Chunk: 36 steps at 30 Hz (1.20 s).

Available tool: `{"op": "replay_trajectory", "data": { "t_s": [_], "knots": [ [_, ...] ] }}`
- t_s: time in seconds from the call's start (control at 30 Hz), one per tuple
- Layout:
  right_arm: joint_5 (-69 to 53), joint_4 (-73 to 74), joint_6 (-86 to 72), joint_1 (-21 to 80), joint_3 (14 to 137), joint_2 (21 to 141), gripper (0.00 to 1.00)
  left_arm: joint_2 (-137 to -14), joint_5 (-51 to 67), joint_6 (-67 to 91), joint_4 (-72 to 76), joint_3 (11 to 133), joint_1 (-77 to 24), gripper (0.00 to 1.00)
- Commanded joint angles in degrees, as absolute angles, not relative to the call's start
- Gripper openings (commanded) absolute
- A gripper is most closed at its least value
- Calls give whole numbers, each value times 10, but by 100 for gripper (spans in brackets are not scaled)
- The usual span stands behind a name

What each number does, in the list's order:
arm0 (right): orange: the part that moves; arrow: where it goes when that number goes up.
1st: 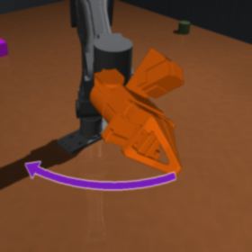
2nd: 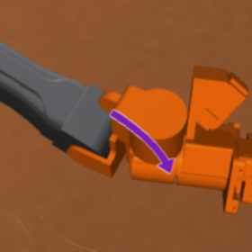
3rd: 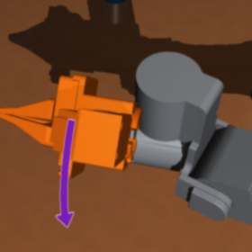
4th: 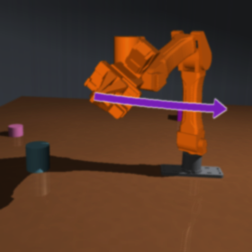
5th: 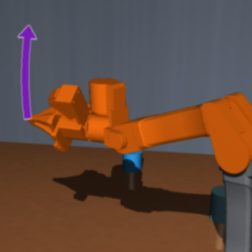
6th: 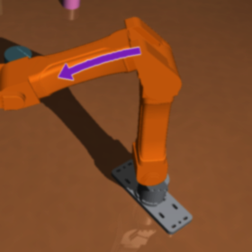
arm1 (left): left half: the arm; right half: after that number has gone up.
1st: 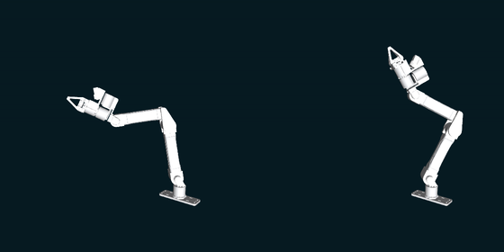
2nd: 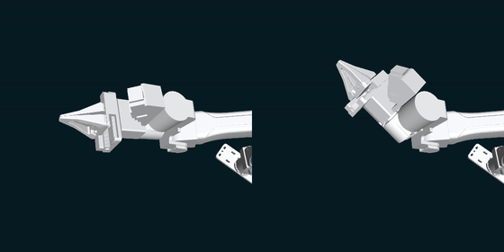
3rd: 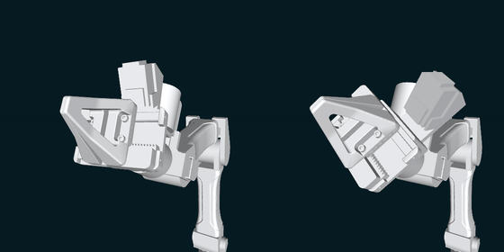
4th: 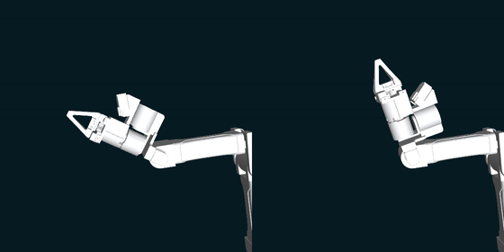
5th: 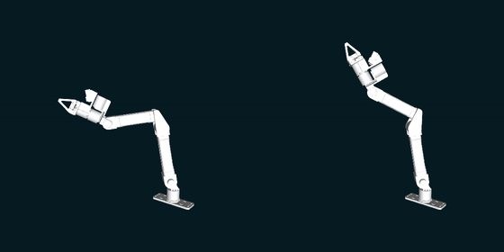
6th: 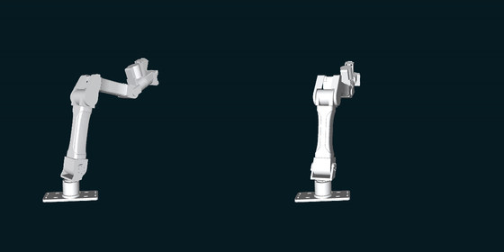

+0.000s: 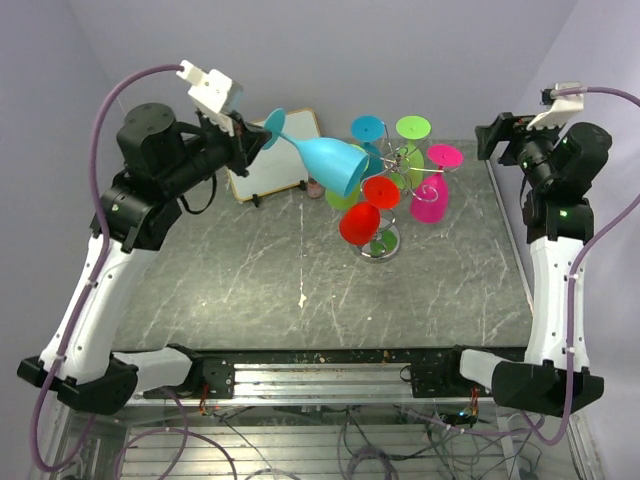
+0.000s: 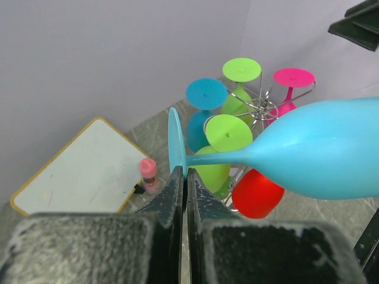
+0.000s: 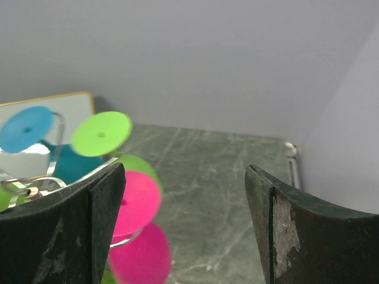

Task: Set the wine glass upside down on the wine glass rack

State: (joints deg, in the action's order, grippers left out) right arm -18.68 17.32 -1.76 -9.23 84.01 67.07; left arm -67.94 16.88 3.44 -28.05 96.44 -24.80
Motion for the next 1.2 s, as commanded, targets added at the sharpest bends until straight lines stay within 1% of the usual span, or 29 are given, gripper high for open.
{"op": "replay_trajectory", "data": {
  "t_s": [0.0, 0.07, 0.3, 0.43, 0.53, 0.67, 0.77, 0.9, 1.17],
  "knots": [
    [-185, 156, -31, -147, 815, 697, 81, -715, 108, -45, -305, 1033, -305, 7],
    [-209, 151, -33, -181, 798, 707, 82, -742, 84, -71, -313, 1067, -339, 7],
    [-284, 116, -47, -255, 714, 718, 82, -820, 8, -165, -328, 1163, -444, 7],
    [-300, 99, -52, -268, 664, 716, 81, -869, -41, -233, -325, 1216, -514, 7],
    [-314, 83, -59, -279, 635, 706, 81, -909, -96, -313, -318, 1252, -594, 7],
    [-325, 73, -62, -292, 620, 693, 80, -976, -166, -407, -313, 1300, -687, 7],
    [-332, 62, -61, -297, 608, 683, 80, -1020, -205, -474, -302, 1312, -740, 7],
    [-336, 58, -59, -301, 603, 677, 80, -1066, -236, -531, -275, 1308, -773, 7],
    [-359, 48, -66, -302, 594, 669, 79, -1128, -252, -612, -223, 1299, -779, 7]
  ]
}}
